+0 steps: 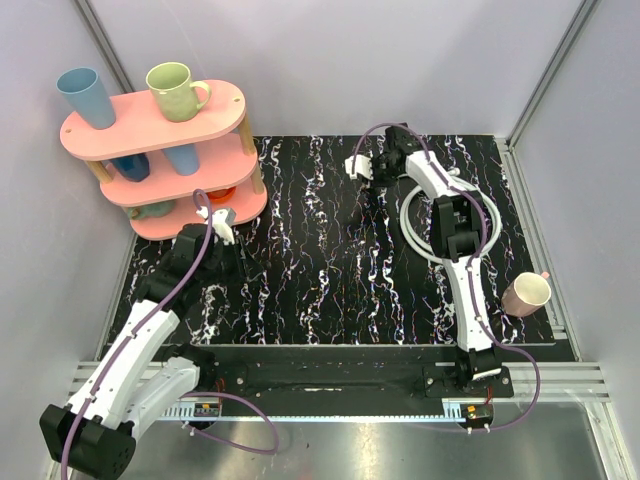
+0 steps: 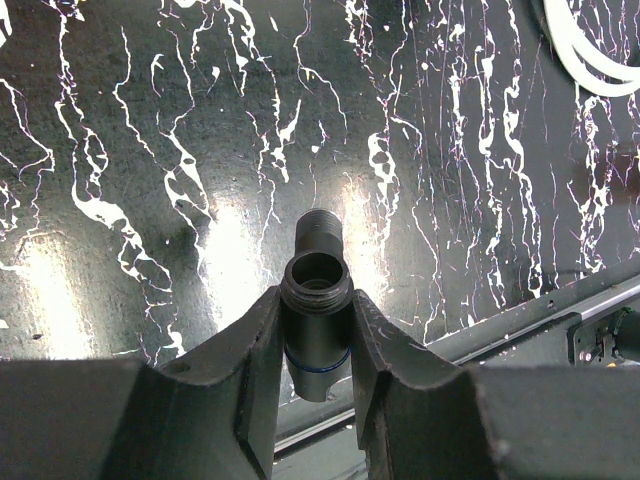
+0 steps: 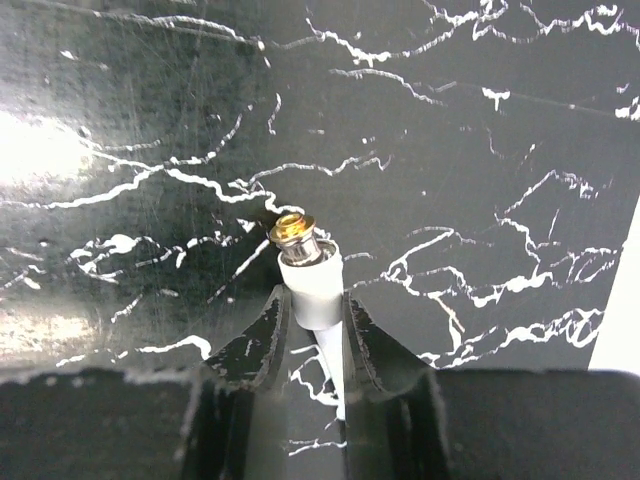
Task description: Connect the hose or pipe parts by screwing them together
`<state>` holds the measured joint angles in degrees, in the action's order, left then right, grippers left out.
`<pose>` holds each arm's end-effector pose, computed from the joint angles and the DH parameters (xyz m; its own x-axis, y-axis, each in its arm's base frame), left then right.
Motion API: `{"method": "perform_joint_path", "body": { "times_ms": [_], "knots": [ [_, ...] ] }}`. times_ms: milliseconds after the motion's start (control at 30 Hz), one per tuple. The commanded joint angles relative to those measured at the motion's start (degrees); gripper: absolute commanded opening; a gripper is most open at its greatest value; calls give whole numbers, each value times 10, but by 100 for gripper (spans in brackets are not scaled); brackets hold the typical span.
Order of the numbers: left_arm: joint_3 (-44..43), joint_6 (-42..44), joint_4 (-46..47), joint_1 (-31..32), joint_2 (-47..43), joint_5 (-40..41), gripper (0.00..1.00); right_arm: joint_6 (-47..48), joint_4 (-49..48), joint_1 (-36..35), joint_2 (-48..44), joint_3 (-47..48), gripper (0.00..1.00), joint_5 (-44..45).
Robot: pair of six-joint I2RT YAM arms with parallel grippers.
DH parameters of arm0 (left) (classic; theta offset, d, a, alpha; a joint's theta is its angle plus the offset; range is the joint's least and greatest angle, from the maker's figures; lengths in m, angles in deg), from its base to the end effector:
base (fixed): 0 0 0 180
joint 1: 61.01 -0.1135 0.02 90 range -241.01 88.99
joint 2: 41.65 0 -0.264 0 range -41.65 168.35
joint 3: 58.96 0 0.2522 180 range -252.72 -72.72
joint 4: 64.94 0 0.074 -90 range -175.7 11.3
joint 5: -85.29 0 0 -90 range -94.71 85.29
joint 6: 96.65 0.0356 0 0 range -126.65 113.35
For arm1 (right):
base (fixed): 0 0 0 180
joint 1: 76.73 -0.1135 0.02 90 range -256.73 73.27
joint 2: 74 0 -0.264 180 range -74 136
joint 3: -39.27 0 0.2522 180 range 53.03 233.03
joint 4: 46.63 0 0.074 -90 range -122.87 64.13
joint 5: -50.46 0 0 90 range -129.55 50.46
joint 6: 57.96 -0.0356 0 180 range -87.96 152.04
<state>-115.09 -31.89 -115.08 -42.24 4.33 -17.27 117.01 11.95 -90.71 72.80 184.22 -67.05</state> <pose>0.1567 -0.0614 0.2779 -0.7516 -0.1842 -0.6334 0.1673 0.8756 -0.4531 0.5250 0.1476 0.1581 0.3598 -0.8209 -0.4435 -0.8789 -0.1387 -0.4564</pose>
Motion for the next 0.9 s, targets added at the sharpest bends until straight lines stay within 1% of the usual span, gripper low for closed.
{"method": "perform_joint_path", "body": {
  "times_ms": [0, 100, 133, 233, 267, 333, 367, 400, 467, 500, 567, 633, 667, 700, 767, 800, 867],
  "knots": [
    [-16, 3, 32, 2, -6, 2, 0, 7, 3, -34, -37, -30, 20, -26],
    [-15, -5, 32, 2, -5, 8, 0, -18, -1, -67, -63, -57, 20, -40],
    [-14, -9, 32, 1, -1, 9, 0, -30, 0, -89, -69, -62, 20, -40],
    [-16, -20, 28, -4, 9, 10, 0, -62, -1, -121, -99, -107, 20, -43],
    [-16, -27, 26, -17, 15, 10, 0, -84, -1, -141, -107, -132, 20, -45],
    [-11, -37, 30, -42, 19, -16, 0, -117, 0, -157, -122, -149, 20, -61],
    [3, -49, 35, -76, 21, -33, 0, -138, 1, -169, -129, -170, 20, -69],
    [11, -56, 46, -94, 24, -74, 0, -145, 0, -176, -142, -183, 19, -74],
    [39, -78, 59, -141, 32, -116, 0, -169, -8, -190, -157, -224, 20, -72],
    [47, -83, 71, -151, 34, -142, 0, -178, -15, -205, -171, -235, 20, -64],
    [56, -91, 76, -175, 40, -151, 0, -215, -28, -219, -187, -269, 21, -59],
    [57, -95, 78, -186, 41, -148, 0, -242, -60, -239, -216, -299, 22, -68],
    [55, -97, 79, -200, 41, -148, 0, -270, -78, -246, -228, -336, 22, -71],
    [53, -99, 81, -206, 41, -147, 0, -288, -123, -251, -250, -356, 22, -75],
    [55, -100, 82, -221, 44, -146, 0, -330, -159, -273, -266, -406, 24, -75],
    [56, -102, 87, -225, 45, -143, 0, -342, -180, -280, -274, -415, 24, -73],
    [66, -104, 91, -234, 47, -146, 0, -373, -192, -301, -275, -433, 25, -64]
  ]
}}
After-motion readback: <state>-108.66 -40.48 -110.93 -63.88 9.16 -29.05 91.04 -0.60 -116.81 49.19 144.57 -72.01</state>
